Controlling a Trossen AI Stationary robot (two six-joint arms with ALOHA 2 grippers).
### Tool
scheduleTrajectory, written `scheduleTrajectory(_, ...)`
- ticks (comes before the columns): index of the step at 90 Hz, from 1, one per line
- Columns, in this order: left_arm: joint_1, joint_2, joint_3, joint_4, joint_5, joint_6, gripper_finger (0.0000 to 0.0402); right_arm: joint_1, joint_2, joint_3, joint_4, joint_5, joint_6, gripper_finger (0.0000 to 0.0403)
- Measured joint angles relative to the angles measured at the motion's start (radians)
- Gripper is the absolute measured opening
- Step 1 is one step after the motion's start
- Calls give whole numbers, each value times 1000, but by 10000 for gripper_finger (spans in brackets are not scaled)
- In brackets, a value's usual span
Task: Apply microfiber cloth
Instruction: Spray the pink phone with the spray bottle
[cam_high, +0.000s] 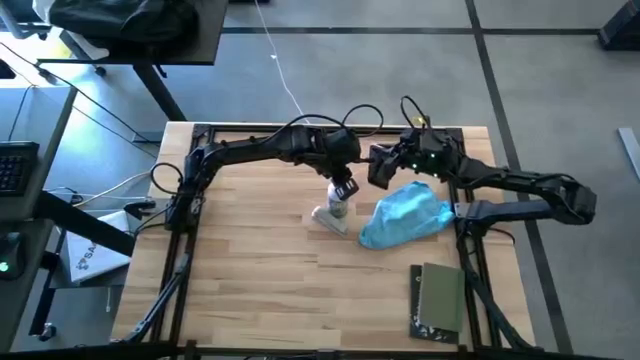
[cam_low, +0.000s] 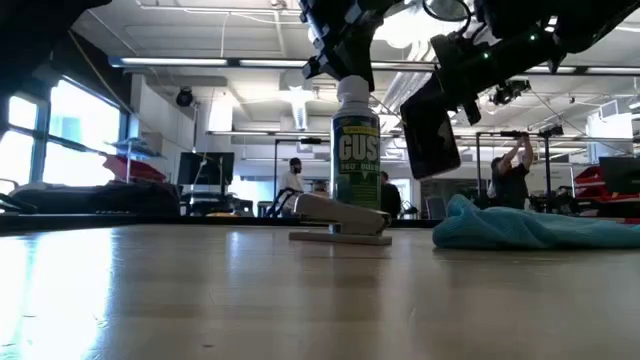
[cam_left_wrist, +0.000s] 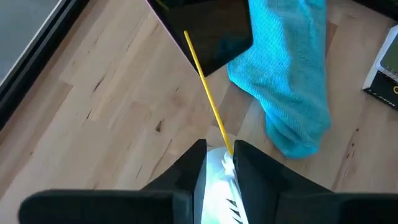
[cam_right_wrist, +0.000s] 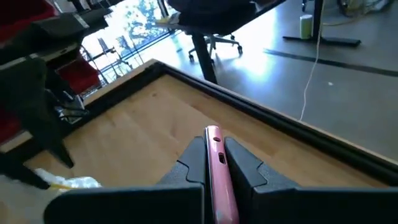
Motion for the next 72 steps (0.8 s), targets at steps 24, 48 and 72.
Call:
scheduleTrajectory(24,0,0,0,1,0,1,62,-12,-61,0,65,21,-26,0)
scheduleTrajectory(48,0,1,0,3,-1,1,62,-28,-57,0,-37,121,-34,0)
scheduleTrajectory(72,-1,1,-1,4,-1,1,62,-18,81,0,-38,23,73,0)
